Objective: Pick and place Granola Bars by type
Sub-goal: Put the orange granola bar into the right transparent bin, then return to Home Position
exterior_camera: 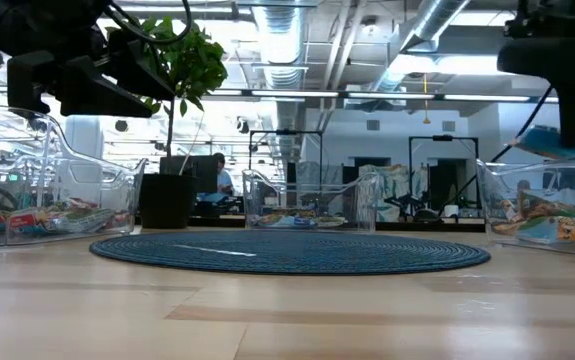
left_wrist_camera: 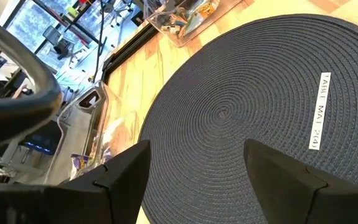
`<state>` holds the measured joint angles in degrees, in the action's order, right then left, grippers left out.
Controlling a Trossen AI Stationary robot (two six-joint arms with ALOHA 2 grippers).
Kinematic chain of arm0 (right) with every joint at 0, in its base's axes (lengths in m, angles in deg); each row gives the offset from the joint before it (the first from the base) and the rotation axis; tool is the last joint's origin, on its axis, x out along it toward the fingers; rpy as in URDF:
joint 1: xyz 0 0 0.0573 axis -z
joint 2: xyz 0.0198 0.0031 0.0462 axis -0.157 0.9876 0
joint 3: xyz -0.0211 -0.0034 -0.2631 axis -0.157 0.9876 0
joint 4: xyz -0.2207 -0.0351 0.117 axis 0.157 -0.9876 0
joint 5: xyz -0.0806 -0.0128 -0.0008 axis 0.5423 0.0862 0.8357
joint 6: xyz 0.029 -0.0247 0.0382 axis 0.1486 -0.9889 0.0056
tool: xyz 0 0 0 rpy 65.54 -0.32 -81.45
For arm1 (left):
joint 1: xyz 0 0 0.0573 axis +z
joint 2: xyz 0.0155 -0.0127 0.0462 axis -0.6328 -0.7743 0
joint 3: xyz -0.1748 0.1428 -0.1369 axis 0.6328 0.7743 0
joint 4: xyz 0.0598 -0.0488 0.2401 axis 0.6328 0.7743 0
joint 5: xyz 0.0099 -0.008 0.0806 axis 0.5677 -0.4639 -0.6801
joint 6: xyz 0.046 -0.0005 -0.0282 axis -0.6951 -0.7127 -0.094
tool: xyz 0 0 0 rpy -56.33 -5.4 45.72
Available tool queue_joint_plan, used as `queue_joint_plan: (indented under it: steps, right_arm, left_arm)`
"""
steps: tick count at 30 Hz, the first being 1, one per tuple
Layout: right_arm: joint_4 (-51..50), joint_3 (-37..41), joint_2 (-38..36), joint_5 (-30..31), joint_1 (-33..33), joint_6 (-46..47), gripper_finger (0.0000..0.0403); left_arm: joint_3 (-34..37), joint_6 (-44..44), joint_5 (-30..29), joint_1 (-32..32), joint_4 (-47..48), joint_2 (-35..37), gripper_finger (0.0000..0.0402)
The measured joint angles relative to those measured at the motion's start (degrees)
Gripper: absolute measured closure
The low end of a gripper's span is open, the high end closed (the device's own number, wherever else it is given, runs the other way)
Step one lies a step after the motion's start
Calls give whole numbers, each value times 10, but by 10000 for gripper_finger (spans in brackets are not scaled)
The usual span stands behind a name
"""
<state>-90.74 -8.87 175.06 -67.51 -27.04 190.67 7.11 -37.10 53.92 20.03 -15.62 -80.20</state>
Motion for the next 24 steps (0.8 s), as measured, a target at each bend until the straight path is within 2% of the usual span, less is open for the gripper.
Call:
queue_joint_plan:
  steps: [3,9,13,15,17,20,24]
  right_arm:
    - [-13,0,4,0,-3,0,377]
    - [-27,0,4,0,-3,-1,311]
    - [-26,-1,4,5,-3,-56,271]
    - [-26,-7,4,21,-3,-76,256]
    - [-25,-16,4,57,-2,-98,245]
    - [-20,-33,4,124,-7,-178,233]
    - [-36,-52,3,267,-24,-286,223]
  left_arm:
    - [0,0,0,0,-3,0,150]
    - [0,0,0,0,-7,0,150]
    - [0,0,8,0,-7,0,150]
    - [0,0,32,0,-12,0,150]
    - [0,-3,62,0,-26,0,150]
    - [0,-17,85,0,-33,0,150]
    - [0,-38,65,1,-55,0,150]
